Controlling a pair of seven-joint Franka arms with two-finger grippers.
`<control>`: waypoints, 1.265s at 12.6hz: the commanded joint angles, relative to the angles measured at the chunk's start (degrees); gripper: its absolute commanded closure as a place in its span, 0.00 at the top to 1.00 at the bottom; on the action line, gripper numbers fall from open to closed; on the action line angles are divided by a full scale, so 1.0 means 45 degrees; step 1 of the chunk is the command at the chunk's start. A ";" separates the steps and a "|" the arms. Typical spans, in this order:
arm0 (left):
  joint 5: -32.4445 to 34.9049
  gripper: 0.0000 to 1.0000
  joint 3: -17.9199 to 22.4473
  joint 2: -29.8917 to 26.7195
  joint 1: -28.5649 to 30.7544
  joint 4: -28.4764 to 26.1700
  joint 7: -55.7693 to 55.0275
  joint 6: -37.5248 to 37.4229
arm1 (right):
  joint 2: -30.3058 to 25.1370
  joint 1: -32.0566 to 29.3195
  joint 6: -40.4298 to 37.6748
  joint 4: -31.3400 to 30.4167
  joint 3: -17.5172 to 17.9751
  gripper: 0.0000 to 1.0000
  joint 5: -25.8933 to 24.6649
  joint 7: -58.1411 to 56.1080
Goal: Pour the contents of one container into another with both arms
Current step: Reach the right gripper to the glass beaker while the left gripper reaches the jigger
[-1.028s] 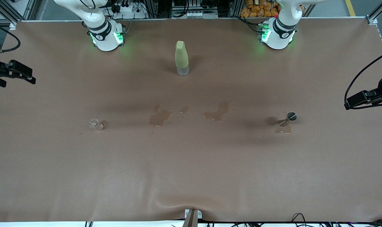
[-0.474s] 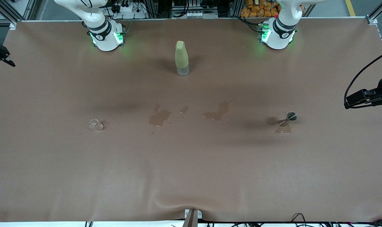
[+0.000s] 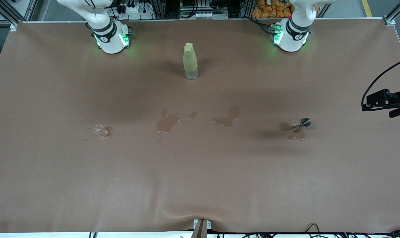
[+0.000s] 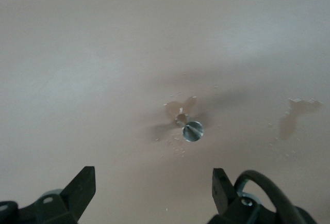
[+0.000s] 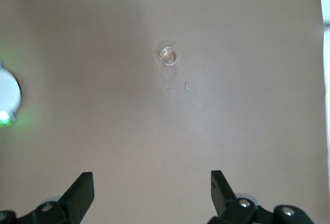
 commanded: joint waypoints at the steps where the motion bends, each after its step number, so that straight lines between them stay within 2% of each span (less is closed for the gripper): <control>1: -0.0910 1.00 -0.0059 0.0129 0.0466 -0.0120 0.2468 -0.0284 | -0.0379 -0.0417 0.0939 -0.0875 0.0062 1.00 -0.0105 -0.2243; 5: -0.2138 1.00 -0.0059 0.0520 0.0777 -0.0979 0.6996 -0.0324 | -0.0341 -0.0710 0.1566 -0.1831 -0.0114 1.00 0.0480 -0.2558; 8: -0.3058 1.00 -0.0078 0.0948 0.1246 -0.1487 1.0627 -0.0324 | -0.0282 -0.0867 0.2618 -0.3177 -0.0386 1.00 0.1357 -0.3220; 13: -0.4581 1.00 -0.0059 0.1632 0.1853 -0.2853 1.6139 -0.0304 | -0.0087 -0.0887 0.4513 -0.5774 -0.1167 1.00 0.3798 -0.5095; 16: -0.5186 1.00 -0.0059 0.2296 0.1990 -0.3147 1.8915 -0.0304 | 0.0633 -0.0965 0.5159 -0.6636 -0.1460 1.00 0.5514 -0.6635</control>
